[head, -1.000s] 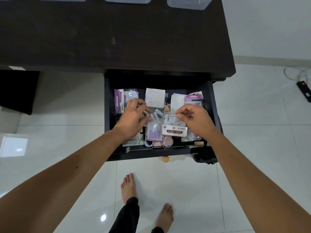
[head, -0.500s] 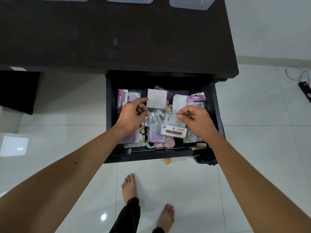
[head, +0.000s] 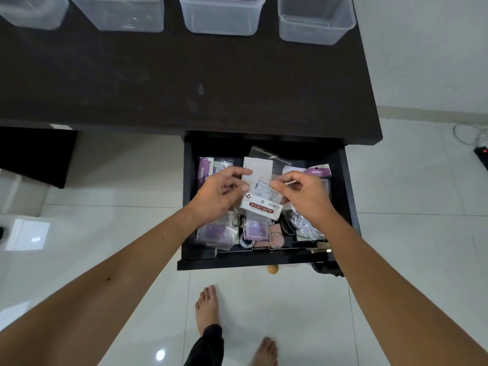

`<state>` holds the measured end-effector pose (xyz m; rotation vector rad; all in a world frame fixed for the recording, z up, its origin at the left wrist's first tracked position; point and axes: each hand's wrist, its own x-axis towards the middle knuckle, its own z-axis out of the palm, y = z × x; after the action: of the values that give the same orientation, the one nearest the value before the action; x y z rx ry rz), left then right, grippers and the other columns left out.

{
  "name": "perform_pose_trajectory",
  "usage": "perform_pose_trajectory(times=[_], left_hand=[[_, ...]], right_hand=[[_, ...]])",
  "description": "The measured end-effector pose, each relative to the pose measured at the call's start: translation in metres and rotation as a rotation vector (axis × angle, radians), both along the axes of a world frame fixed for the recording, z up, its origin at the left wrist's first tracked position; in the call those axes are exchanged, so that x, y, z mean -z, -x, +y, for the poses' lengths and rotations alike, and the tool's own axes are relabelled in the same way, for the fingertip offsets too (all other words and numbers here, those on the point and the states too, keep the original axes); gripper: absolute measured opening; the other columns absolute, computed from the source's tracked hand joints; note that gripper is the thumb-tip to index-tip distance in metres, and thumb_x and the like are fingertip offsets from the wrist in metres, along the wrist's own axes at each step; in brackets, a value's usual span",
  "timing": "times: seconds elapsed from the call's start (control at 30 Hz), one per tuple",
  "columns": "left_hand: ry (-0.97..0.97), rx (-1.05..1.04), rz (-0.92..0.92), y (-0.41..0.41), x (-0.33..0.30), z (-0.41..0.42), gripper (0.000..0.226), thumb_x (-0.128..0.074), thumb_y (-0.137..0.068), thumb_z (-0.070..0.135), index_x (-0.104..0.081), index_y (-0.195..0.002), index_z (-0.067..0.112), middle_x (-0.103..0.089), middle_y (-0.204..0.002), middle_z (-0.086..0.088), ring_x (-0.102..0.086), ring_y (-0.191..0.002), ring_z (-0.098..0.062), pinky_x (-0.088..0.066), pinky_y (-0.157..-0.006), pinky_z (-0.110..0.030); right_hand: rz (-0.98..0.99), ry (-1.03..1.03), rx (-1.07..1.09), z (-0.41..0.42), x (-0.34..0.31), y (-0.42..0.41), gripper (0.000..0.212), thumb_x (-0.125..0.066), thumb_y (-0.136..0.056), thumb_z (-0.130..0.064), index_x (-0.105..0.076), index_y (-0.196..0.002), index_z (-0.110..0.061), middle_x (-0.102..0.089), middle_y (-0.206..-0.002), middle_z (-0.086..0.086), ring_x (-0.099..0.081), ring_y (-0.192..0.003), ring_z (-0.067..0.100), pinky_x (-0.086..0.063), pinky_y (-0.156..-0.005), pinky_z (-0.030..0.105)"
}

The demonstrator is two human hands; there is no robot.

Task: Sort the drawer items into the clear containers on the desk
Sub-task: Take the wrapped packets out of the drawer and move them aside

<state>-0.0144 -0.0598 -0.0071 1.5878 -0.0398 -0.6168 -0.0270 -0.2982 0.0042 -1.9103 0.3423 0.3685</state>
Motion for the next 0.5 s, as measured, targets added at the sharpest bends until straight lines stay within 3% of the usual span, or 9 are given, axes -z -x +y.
perform_pose_trajectory(times=[0.1, 0.2, 0.3, 0.43, 0.5], left_hand=[[0.039, -0.003, -0.022, 0.002, -0.003, 0.001, 0.064, -0.076, -0.095, 0.012, -0.049, -0.148, 0.037, -0.072, -0.11, -0.02, -0.075, -0.091, -0.033, -0.062, -0.074, -0.038], [0.035, -0.007, -0.068, 0.003, -0.004, 0.003, 0.087, -0.081, -0.091, 0.008, -0.04, -0.153, 0.054, -0.067, -0.112, -0.025, -0.076, -0.086, -0.033, -0.061, -0.078, -0.034], [0.042, -0.023, -0.105, 0.004, -0.008, 0.008, 0.086, -0.078, -0.092, 0.004, -0.041, -0.154, 0.051, -0.064, -0.106, -0.029, -0.075, -0.085, -0.028, -0.061, -0.081, -0.035], [0.007, -0.075, -0.114, 0.005, -0.013, 0.016, 0.07, -0.075, -0.094, 0.001, -0.052, -0.15, 0.034, -0.07, -0.096, -0.01, -0.081, -0.09, -0.026, -0.066, -0.082, -0.045], [-0.025, -0.112, -0.12, 0.004, -0.015, 0.023, 0.061, -0.075, -0.094, 0.002, -0.058, -0.145, 0.032, -0.065, -0.097, -0.009, -0.081, -0.091, -0.026, -0.066, -0.084, -0.051]], right_hand=[[0.003, -0.042, -0.018, 0.004, 0.003, -0.002, 0.011, -0.082, -0.091, -0.021, -0.075, -0.097, -0.014, -0.08, -0.096, 0.006, -0.071, -0.067, 0.006, -0.06, -0.068, 0.031], [0.015, -0.067, -0.019, 0.01, 0.004, -0.002, 0.013, -0.083, -0.089, -0.021, -0.076, -0.096, -0.012, -0.08, -0.095, 0.008, -0.071, -0.067, 0.006, -0.059, -0.068, 0.031], [0.017, -0.068, -0.033, 0.016, 0.004, -0.004, 0.019, -0.084, -0.089, -0.023, -0.077, -0.1, -0.009, -0.08, -0.094, 0.009, -0.07, -0.066, 0.006, -0.059, -0.068, 0.031], [0.024, -0.137, -0.02, 0.022, 0.004, -0.007, 0.024, -0.086, -0.085, -0.03, -0.077, -0.099, -0.013, -0.08, -0.096, 0.009, -0.073, -0.079, 0.022, -0.063, -0.076, 0.04], [0.023, -0.175, 0.008, 0.026, 0.003, -0.007, 0.03, -0.085, -0.083, -0.039, -0.077, -0.098, -0.015, -0.081, -0.096, 0.008, -0.073, -0.082, 0.022, -0.062, -0.077, 0.039]])
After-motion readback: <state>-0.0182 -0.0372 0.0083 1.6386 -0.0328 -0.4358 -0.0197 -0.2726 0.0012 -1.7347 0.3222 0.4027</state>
